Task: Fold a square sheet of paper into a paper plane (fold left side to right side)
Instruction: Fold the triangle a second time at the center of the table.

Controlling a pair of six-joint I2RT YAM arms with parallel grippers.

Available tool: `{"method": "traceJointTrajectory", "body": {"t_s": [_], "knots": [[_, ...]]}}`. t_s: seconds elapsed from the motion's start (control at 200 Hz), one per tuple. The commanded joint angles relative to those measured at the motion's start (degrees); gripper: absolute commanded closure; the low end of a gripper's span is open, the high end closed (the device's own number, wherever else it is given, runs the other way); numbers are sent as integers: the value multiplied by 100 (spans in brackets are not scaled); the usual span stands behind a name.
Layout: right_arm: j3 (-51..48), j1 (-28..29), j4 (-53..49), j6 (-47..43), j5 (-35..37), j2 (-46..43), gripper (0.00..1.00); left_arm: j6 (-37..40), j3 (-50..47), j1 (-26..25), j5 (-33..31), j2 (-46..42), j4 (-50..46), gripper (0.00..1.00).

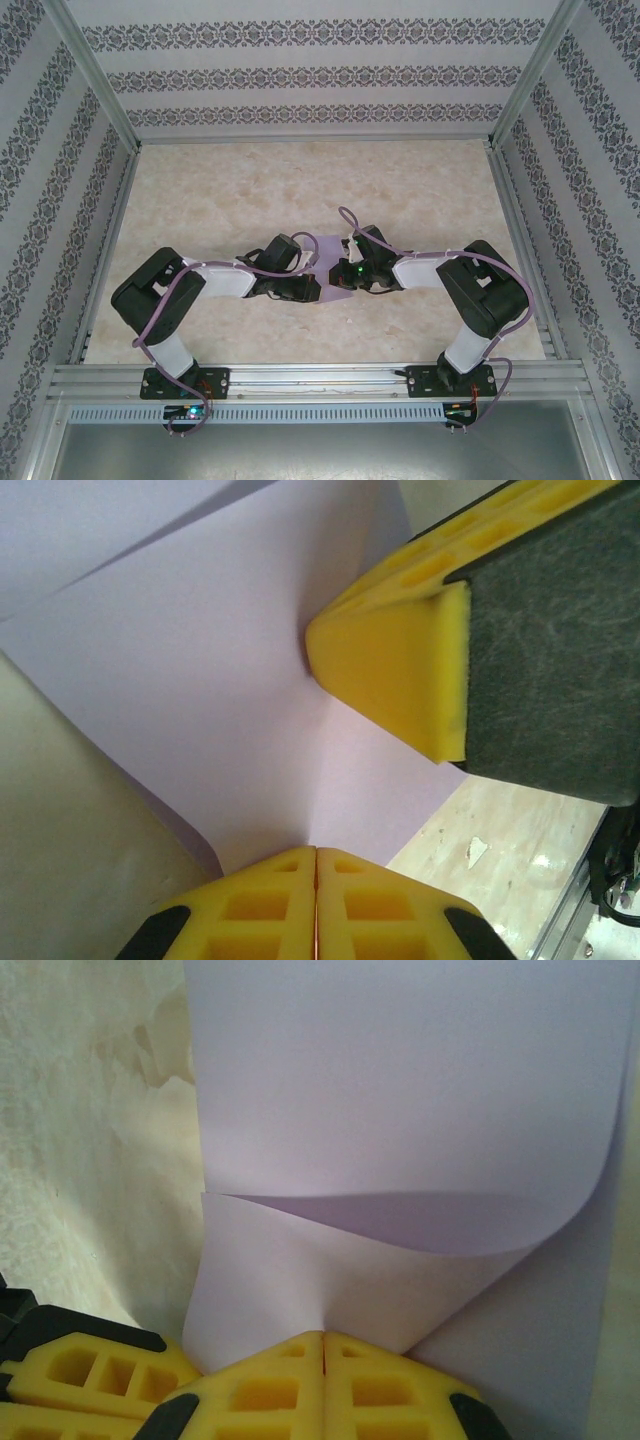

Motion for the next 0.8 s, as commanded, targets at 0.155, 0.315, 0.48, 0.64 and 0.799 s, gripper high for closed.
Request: {"method": "traceJointTrajectory", "body": {"t_s": [0.155, 0.315, 0.48, 0.64, 0.799], "knots": [[-98, 57, -286, -76, 118, 116, 100, 42, -104, -46, 31, 189, 174, 92], [-80, 55, -295, -76, 118, 141, 100, 25, -126, -44, 172, 192, 303, 91], [-71, 53, -298, -79, 109, 156, 100, 8, -154, -44, 269, 163, 360, 89], [-71, 57, -299, -76, 109, 159, 100, -19, -170, -44, 216, -119, 315, 88], [-71, 58, -299, -78, 101, 176, 100, -28, -99, -19, 132, -412, 168, 88]]}}
